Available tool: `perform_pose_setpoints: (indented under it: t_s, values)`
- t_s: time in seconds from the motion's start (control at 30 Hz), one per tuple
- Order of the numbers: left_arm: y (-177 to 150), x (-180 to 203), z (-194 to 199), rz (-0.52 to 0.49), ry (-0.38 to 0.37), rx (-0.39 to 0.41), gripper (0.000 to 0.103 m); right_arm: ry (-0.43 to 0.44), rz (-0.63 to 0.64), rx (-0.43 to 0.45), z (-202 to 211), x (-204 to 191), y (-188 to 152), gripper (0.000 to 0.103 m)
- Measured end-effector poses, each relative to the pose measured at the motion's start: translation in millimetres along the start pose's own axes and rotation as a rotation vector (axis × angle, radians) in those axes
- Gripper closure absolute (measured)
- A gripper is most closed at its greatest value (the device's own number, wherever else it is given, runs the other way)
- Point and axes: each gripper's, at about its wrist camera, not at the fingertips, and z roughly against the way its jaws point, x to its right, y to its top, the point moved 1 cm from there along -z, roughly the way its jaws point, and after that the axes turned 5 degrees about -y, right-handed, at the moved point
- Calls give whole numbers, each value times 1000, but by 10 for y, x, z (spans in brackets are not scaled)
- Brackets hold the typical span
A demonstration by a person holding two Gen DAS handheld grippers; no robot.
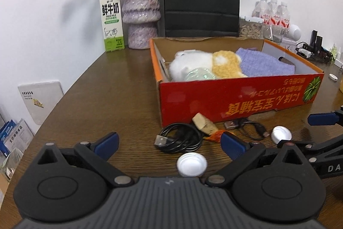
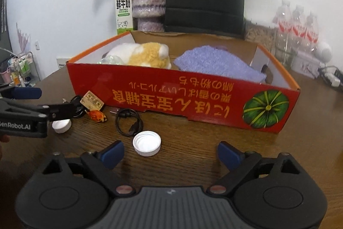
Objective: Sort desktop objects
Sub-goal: 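Grasp the coiled black cable with the left tool while the right grasps a white cap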
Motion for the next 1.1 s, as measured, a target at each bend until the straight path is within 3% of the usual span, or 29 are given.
perform_pose_setpoints:
  t_s: [0.13,0.2,0.3,0.5,0.57,0.67,0.73,0.77,1.1]
  values:
    - [20,-83,-75,2,-14,-24,1,-4,-2,-8,-34,-38,17,15]
    - [28,-104,-114,1,-25,-38,4,-10,-3,-12,-60,-56,27,21]
    - [38,-100,-179,-12,-35,-61,11,-15,-6,-14,-79,-75,42,21]
    - [38,-56,-280,-37,-80,-90,29,-13,-5,-2,-79,-75,49,33]
    - [32,-43,-267,-41,-104,-79,46,-14,-6,2,-80,-67,50,35]
    - [18,-5,-243,-60,-107,-71,48,-4,-2,13,-63,-77,44,52]
    - [8,5,-232,-61,-117,-69,48,10,7,20,-47,-88,39,72]
    - [1,14,-225,-62,-116,-67,48,16,8,23,-39,-92,33,76]
    - [0,-4,-90,-46,-90,-7,48,28,8,54,28,-102,18,76]
